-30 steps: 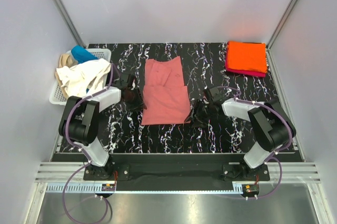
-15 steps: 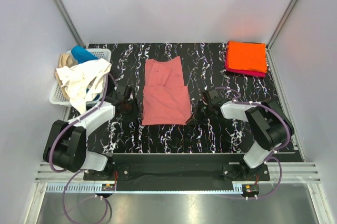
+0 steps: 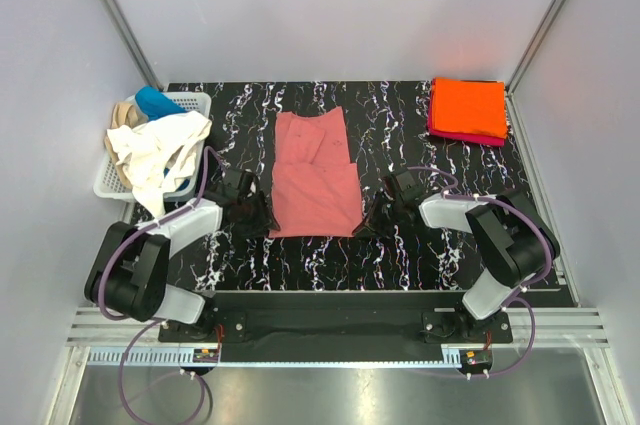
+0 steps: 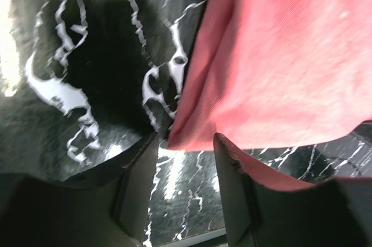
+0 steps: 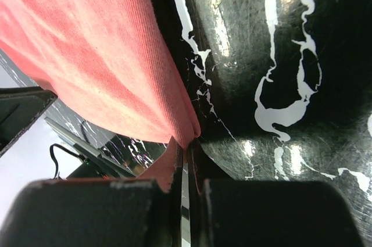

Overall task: Fold and stack the t-shirts
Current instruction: Fold the tshirt

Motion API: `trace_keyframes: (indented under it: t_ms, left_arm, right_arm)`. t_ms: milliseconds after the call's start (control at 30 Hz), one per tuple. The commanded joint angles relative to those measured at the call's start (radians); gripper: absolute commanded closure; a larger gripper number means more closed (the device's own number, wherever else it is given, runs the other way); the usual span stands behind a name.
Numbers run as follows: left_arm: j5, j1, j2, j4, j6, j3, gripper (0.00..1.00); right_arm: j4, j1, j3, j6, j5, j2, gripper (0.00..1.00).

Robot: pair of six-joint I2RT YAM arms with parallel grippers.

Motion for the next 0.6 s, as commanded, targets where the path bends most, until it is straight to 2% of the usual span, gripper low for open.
trace_keyframes:
  t_ms: [0,33,133,167,367,567]
  left_arm:
    - [0.008,-0.004,0.059,0.048,-0.004,-0.043,0.53]
    - [0.013,-0.004,0.062,0.051,-0.004,-0.044,0.56]
    - [0.023,-0.004,0.043,0.042,-0.001,-0.052,0.82]
    - [0.025,-0.005,0.005,0.034,-0.004,-0.055,1.00]
    - [0.005,-0.090,-0.219,-0.049,-0.062,-0.079,1.00]
    - [-0.001,-0.234,-0.318,-0.080,-0.151,-0.095,1.00]
  right_arm:
    - [0.001,0.014,-0.019,0.000,0.050,-0.013,1.00]
    - [0.001,0.015,-0.019,0.001,0.048,-0.016,1.00]
    - [-0.005,0.014,-0.026,0.004,0.053,-0.034,1.00]
    - [-0.025,0.015,-0.027,0.006,0.064,-0.045,1.00]
    - [-0.165,0.014,-0.041,0.004,0.142,-0.180,1.00]
    - [-0.280,0.020,-0.096,0.020,0.185,-0.410,1.00]
